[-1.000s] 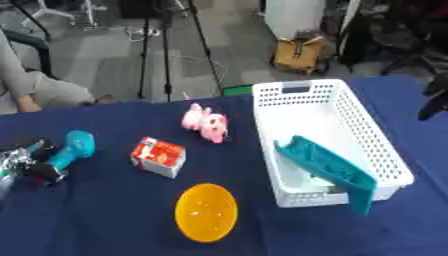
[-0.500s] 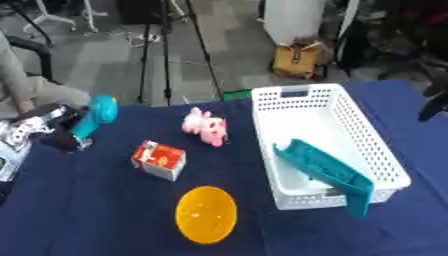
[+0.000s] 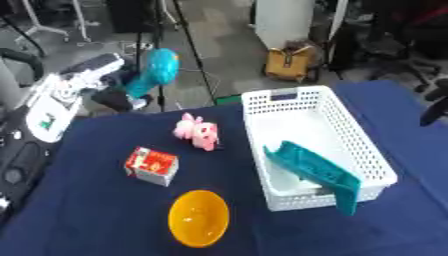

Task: Pick up objects on the table and place them in the box.

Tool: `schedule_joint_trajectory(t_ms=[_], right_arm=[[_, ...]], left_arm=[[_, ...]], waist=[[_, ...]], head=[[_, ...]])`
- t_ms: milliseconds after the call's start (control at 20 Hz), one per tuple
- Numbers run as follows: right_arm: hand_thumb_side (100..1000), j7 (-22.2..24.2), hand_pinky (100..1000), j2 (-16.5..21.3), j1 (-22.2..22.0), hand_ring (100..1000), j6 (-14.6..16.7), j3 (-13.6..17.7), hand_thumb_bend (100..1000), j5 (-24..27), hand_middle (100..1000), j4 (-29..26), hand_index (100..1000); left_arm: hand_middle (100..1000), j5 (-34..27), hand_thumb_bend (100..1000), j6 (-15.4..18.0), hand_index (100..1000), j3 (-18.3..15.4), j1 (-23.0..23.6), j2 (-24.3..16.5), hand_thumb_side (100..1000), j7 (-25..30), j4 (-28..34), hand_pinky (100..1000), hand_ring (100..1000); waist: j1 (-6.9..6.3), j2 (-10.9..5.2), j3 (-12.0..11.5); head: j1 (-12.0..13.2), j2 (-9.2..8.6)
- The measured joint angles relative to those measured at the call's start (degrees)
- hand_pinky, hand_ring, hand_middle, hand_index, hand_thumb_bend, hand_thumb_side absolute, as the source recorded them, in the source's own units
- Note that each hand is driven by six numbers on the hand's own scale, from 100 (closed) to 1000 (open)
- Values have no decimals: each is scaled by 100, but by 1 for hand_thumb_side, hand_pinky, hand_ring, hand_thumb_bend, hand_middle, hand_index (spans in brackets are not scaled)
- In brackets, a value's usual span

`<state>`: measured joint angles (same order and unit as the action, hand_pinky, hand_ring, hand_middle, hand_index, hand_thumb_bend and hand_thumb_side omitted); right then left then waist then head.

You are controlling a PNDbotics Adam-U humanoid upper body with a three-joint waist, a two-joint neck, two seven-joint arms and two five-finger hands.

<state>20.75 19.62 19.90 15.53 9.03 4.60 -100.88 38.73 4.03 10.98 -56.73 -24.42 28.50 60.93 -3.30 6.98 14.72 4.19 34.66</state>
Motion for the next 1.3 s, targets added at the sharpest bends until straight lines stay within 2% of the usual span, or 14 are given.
schedule_joint_trajectory(t_ms=[50, 100, 250, 300, 550, 600, 950, 1000, 1050, 1100, 1150, 1200, 1250, 1300], right_arm=[[591, 22, 482, -11, 10, 504, -2, -20, 168, 4, 602, 0, 758], [591, 41, 481, -24, 26, 504, -1, -30, 168, 10, 602, 0, 758], [591, 97, 481, -36, 81, 504, -3, -63, 168, 52, 602, -1, 759], [592, 111, 481, -43, 81, 503, -10, -66, 167, 55, 602, -1, 759], [593, 169, 480, -76, 124, 503, -26, -97, 166, 79, 602, -3, 759], [593, 176, 480, -76, 127, 502, -31, -97, 164, 85, 601, -4, 760], [593, 219, 480, -124, 133, 502, -46, -125, 163, 105, 601, -6, 760], [593, 228, 481, -125, 136, 502, -44, -130, 162, 106, 601, -6, 760], [593, 237, 481, -129, 149, 502, -44, -133, 162, 107, 601, -7, 760], [593, 242, 481, -130, 161, 502, -45, -134, 163, 108, 600, -9, 761], [593, 245, 481, -131, 169, 502, -45, -136, 163, 109, 600, -11, 761], [594, 248, 481, -131, 177, 502, -45, -138, 163, 110, 600, -16, 761], [593, 254, 481, -132, 179, 502, -47, -144, 162, 110, 600, -17, 760], [593, 259, 482, -135, 180, 502, -49, -151, 163, 112, 600, -19, 760]], left_arm=[[198, 86, 100, 40, 300, 64, -39, 104, 261, 5, 40, 460, 282], [231, 166, 100, 76, 332, 120, -67, 204, 231, -2, 75, 479, 319], [235, 479, 100, 210, 336, 300, -104, 534, 215, -134, 90, 485, 325], [241, 589, 100, 259, 343, 354, -110, 644, 186, -203, 89, 493, 337], [251, 1186, 100, 460, 353, 507, -96, 946, 181, -694, 45, 498, 358], [281, 1285, 100, 482, 385, 518, -74, 1000, 169, -803, 4, 506, 384], [321, 2095, 100, 603, 402, 615, 92, 1462, 135, -1661, -461, 515, 401], [369, 2232, 271, 620, 452, 616, 96, 1501, 209, -1806, -495, 544, 455], [369, 2425, 271, 658, 452, 631, 96, 1526, 209, -1998, -481, 544, 455], [446, 2667, 471, 705, 521, 653, 96, 1555, 300, -2216, -439, 582, 509], [446, 2950, 471, 756, 521, 672, 96, 1577, 300, -2456, -369, 582, 509], [603, 3223, 774, 802, 656, 683, 96, 1599, 481, -2676, -300, 645, 625], [651, 3543, 855, 852, 693, 685, 96, 1606, 536, -2906, -226, 667, 666], [756, 3839, 1000, 893, 773, 684, 96, 1607, 665, -3090, -167, 713, 758]], waist=[[-12, 0, 44], [-25, 0, 83], [-80, 32, 277], [-101, 49, 296], [-143, 93, 352], [-156, 96, 365], [-181, 158, 470], [-184, 158, 488], [-187, 160, 518], [-189, 160, 546], [-193, 160, 570], [-193, 160, 579], [-194, 161, 592], [-194, 161, 611]], head=[[8, -16], [14, -33], [69, -95], [82, -100], [97, -153], [92, -165], [74, -215], [75, -227], [79, -245], [82, -249], [85, -251], [91, -253], [100, -261], [106, -272]])
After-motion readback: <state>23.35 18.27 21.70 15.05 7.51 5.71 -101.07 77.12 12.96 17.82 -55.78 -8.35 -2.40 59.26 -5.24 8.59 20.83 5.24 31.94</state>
